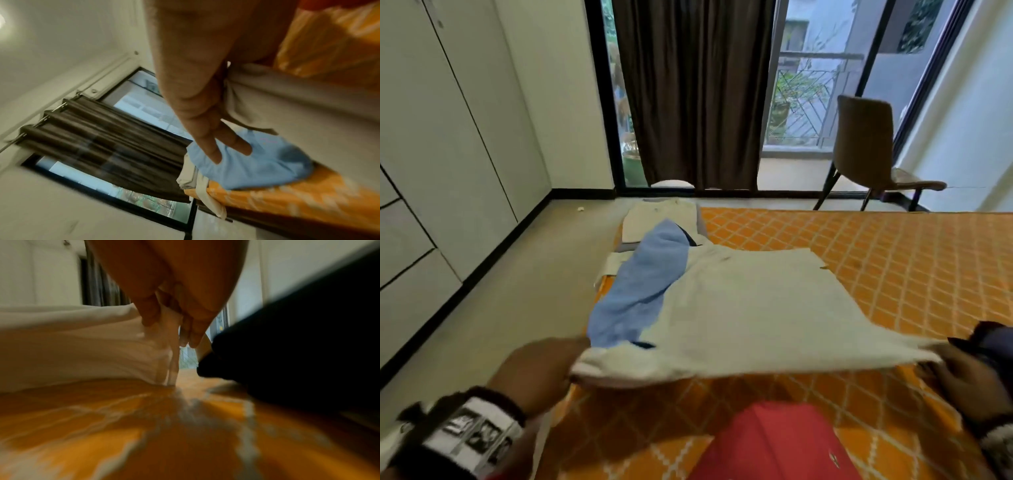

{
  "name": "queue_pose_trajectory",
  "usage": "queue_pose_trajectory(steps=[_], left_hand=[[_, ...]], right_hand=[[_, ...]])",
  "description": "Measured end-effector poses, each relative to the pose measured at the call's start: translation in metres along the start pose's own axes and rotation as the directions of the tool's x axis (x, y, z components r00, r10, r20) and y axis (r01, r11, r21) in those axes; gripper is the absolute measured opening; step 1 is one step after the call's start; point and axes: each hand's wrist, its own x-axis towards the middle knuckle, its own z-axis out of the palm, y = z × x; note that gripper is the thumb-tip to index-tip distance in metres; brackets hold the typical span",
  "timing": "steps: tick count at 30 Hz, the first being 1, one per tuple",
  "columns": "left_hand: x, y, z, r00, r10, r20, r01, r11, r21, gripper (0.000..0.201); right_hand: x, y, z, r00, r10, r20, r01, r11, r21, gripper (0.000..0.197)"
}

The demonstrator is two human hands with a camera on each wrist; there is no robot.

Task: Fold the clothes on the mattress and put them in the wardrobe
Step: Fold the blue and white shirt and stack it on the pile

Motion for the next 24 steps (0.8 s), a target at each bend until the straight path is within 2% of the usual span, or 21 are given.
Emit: queue_pose_trajectory(steps=[1,2,3,5,6,8,11,14,15,17,19,20,22,24], left_hand=[[0.001,0.004,0.011,0.995,-0.062,0.084,0.056,0.995,0.078,0.045],[-0.002,0.010,0.013,0.982,-0.055,0.178,0.044,0.997,0.069,0.048],[-0.004,0.013,0.020,0.967,-0.036,0.252,0.015,0.996,0.083,0.053],[-0.008,0.024,0.027,0.946,-0.047,0.320,-0.010,0.985,0.175,0.042],[-0.010,0.022,0.039,0.938,-0.058,0.342,-0.030,0.969,0.246,0.037],[-0.015,0.019,0.050,0.913,-0.011,0.407,-0.089,0.970,0.227,0.038],[-0.026,0.015,0.064,0.915,-0.006,0.403,-0.082,0.976,0.199,0.039],[-0.036,0.012,0.081,0.932,0.003,0.363,-0.082,0.976,0.201,0.039],[-0.038,0.013,0.082,0.929,-0.014,0.370,-0.054,0.983,0.173,0.038],[-0.042,0.009,0.080,0.928,-0.062,0.368,0.038,0.997,0.072,0.030],[-0.040,0.002,0.073,0.933,-0.106,0.344,0.123,0.992,-0.029,0.008],[-0.037,-0.003,0.071,0.928,-0.142,0.345,0.182,0.980,-0.086,0.007],[-0.028,-0.015,0.063,0.924,-0.189,0.333,0.276,0.932,-0.237,0.018],[-0.020,-0.027,0.059,0.937,-0.220,0.272,0.320,0.850,-0.417,0.022]], right_hand=[[-0.002,0.009,0.015,0.994,0.057,0.094,-0.056,0.998,-0.015,0.027],[-0.009,0.009,0.026,0.982,0.157,0.101,-0.163,0.985,0.056,0.039],[-0.015,0.005,0.032,0.974,0.204,0.099,-0.211,0.975,0.072,0.042],[-0.022,-0.008,0.029,0.965,0.232,0.120,-0.246,0.961,0.124,0.033],[-0.024,-0.013,0.028,0.962,0.247,0.118,-0.259,0.961,0.099,0.027],[-0.022,-0.010,0.029,0.967,0.219,0.133,-0.219,0.976,-0.016,0.014],[-0.016,0.002,0.030,0.967,0.194,0.164,-0.149,0.956,-0.251,0.014],[-0.015,0.005,0.036,0.911,0.303,0.280,-0.167,0.892,-0.420,0.027],[-0.015,0.005,0.039,0.905,0.290,0.310,-0.142,0.895,-0.422,0.029],[-0.019,0.001,0.041,0.945,0.179,0.273,-0.095,0.951,-0.295,0.027],[-0.024,-0.006,0.040,0.988,0.105,0.114,-0.098,0.993,-0.068,0.013],[-0.024,-0.009,0.039,0.992,0.114,0.059,-0.116,0.993,0.032,0.009],[-0.019,-0.014,0.036,0.981,0.192,0.035,-0.195,0.965,0.177,0.016],[-0.013,-0.021,0.036,0.978,0.204,0.033,-0.206,0.955,0.213,0.019]])
